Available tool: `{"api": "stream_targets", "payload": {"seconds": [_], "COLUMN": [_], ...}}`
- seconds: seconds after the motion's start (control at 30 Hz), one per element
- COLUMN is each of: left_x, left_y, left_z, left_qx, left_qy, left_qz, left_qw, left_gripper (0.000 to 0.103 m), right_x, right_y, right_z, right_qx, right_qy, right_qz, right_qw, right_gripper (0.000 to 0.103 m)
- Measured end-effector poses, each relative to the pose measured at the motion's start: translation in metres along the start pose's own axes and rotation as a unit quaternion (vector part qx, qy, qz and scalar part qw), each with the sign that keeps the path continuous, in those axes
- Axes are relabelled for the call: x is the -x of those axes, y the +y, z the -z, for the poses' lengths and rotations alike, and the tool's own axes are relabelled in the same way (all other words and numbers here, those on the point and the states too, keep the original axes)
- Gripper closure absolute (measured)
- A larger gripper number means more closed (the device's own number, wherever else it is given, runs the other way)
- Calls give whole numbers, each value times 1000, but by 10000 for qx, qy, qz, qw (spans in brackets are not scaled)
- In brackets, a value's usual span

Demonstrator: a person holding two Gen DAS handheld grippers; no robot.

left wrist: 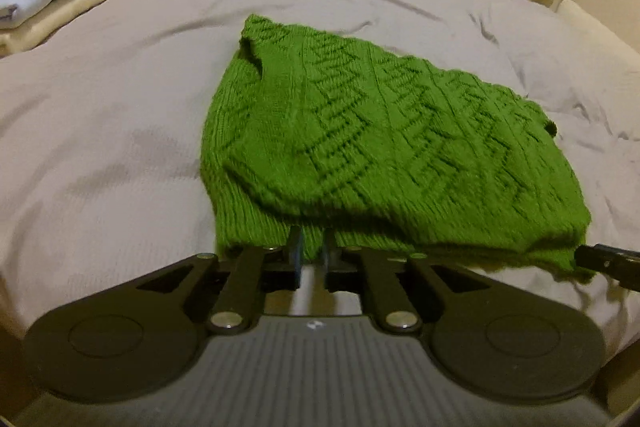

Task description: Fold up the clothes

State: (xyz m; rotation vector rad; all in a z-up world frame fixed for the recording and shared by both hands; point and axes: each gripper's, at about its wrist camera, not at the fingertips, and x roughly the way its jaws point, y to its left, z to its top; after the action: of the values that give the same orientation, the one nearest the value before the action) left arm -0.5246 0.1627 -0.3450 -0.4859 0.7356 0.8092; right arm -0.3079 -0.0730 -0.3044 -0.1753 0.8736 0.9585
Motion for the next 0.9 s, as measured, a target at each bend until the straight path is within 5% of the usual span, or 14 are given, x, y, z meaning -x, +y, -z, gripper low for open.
{"api": "stream_targets", "payload": {"seconds": [0.07, 0.13, 0.7, 0.9], "left_x": [6, 15, 78, 88], "left_y": [-9, -16, -33, -26], "left_z": [4, 8, 24, 23], "left_qx": [-117, -214, -267, -374], "left_qy": [102, 132, -84, -229], "left_qz": [-181, -371, -1058, -1008], "left_qw": [9997, 9990, 9940, 9939], "left_gripper": [81, 77, 48, 40], "right_x": [10, 19, 36, 45], "right_y": [5, 9, 32, 41], "right_z": [2, 4, 7, 7], "right_qx": [-11, -18, 151, 172], "right_qy": [-59, -100, 177, 101], "right_qz": [24, 37, -181, -127], "right_qw": [10000, 9999, 9996, 9997], "right_gripper": [21, 14, 13, 13]}}
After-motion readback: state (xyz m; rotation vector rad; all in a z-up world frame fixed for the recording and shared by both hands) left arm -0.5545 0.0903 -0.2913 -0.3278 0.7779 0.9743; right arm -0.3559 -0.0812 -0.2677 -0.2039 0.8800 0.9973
